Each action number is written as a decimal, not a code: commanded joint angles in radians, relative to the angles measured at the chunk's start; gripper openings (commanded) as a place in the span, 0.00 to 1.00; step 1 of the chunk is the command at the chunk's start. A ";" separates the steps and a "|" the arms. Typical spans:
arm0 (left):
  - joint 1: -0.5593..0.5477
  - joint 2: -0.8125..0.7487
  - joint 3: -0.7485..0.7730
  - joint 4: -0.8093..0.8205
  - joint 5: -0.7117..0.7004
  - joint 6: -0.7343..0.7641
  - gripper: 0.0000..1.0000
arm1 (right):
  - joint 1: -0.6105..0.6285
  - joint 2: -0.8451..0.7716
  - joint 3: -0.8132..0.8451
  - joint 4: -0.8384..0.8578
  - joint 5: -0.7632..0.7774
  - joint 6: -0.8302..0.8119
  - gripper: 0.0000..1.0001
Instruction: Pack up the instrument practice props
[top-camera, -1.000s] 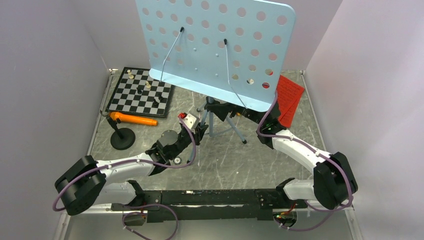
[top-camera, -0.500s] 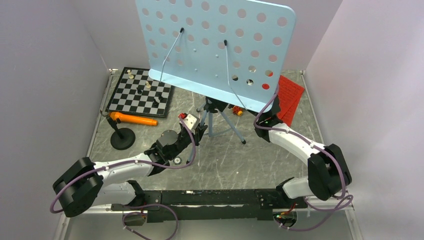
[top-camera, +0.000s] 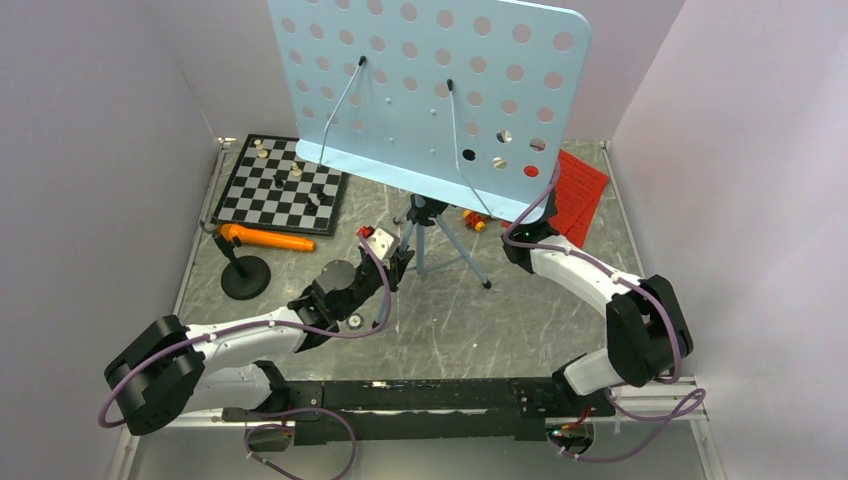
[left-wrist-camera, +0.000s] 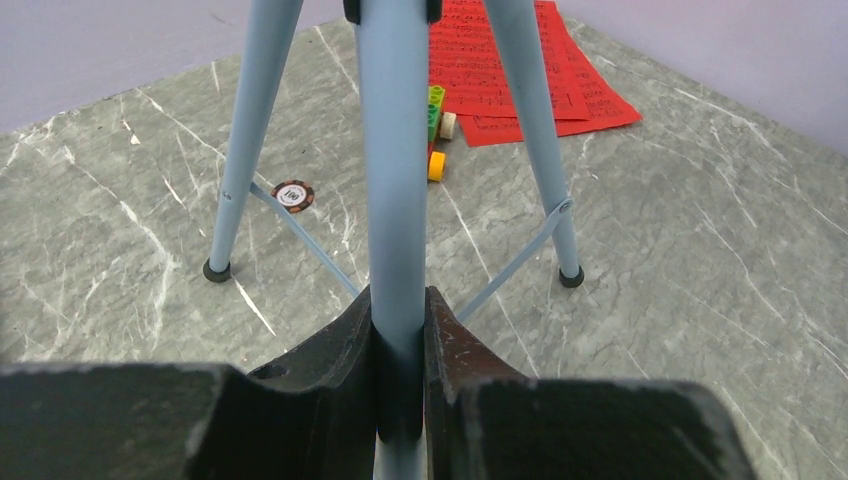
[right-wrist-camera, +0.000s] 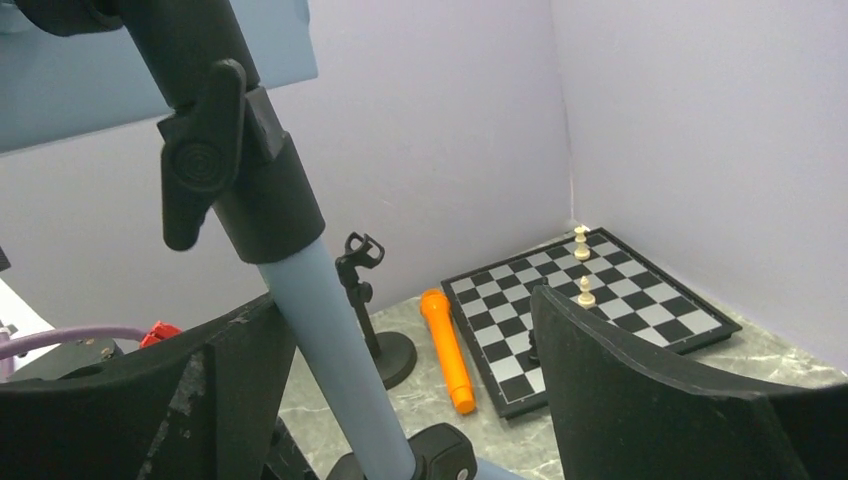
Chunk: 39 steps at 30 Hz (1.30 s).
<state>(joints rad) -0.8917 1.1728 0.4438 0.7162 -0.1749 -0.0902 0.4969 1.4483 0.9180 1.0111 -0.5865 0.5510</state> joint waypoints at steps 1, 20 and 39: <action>-0.018 -0.027 0.041 0.001 0.018 0.006 0.16 | -0.012 0.021 0.076 0.022 0.006 0.006 0.84; -0.020 -0.098 0.029 0.009 -0.040 0.016 0.69 | -0.041 0.009 -0.014 0.064 -0.121 0.018 0.00; 0.046 0.075 -0.095 0.570 0.108 0.033 0.94 | -0.060 -0.019 -0.258 0.225 -0.144 0.093 0.00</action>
<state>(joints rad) -0.8604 1.2060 0.3695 1.0401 -0.1646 -0.0635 0.4519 1.4220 0.7544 1.3457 -0.6846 0.5426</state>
